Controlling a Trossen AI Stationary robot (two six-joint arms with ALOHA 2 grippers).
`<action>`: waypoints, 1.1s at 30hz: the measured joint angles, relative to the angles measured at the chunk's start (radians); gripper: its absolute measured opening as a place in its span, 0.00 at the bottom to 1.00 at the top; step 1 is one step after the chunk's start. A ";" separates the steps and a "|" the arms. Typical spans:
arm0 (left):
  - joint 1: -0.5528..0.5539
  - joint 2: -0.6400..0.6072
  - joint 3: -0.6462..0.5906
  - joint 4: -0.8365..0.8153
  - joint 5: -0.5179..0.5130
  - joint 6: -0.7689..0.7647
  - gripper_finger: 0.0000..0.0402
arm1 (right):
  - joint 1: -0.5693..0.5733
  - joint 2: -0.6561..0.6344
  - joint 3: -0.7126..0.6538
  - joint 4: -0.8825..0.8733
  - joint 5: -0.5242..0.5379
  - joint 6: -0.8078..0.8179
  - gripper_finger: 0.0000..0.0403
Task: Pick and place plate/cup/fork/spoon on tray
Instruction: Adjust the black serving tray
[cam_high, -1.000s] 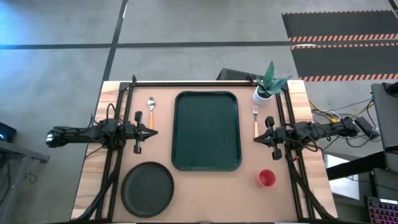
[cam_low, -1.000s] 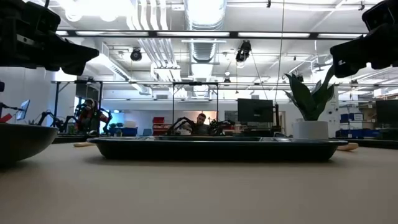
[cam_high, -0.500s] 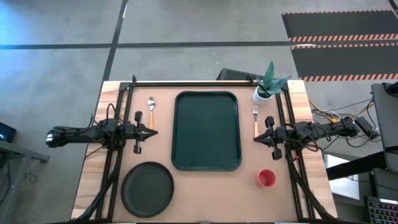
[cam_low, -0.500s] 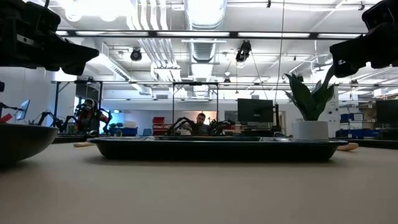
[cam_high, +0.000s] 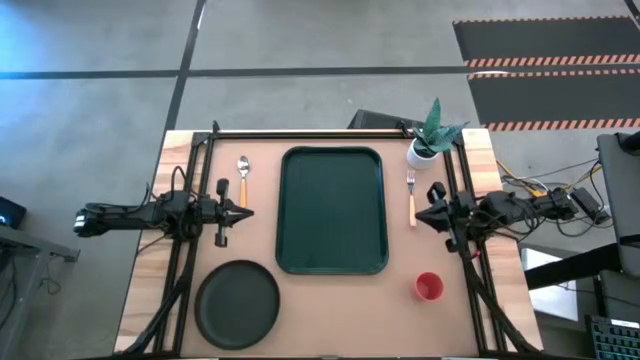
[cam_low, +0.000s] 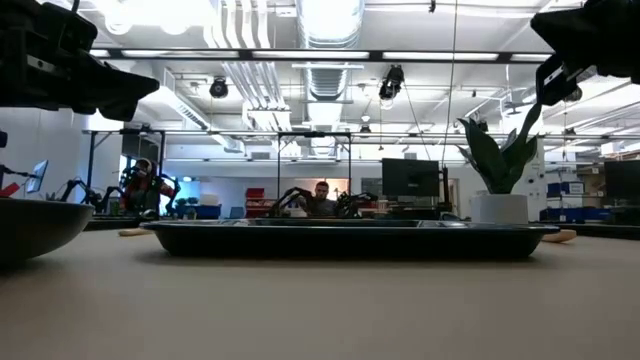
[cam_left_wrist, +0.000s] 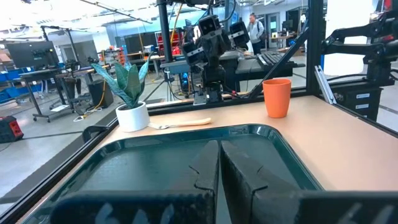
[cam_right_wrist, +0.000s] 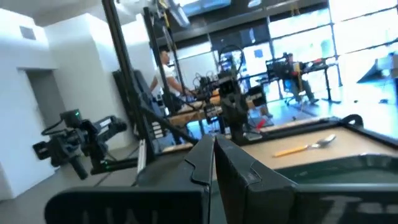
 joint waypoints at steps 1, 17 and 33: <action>0.000 0.000 0.000 0.000 0.000 0.000 0.00 | 0.000 0.000 0.000 0.002 0.020 0.000 0.02; 0.000 0.000 0.000 0.000 0.000 0.000 0.00 | 0.000 0.000 0.002 0.171 0.269 0.146 0.02; 0.000 0.000 0.000 0.206 0.000 -0.003 0.00 | 0.000 0.001 0.002 0.272 0.259 0.185 0.02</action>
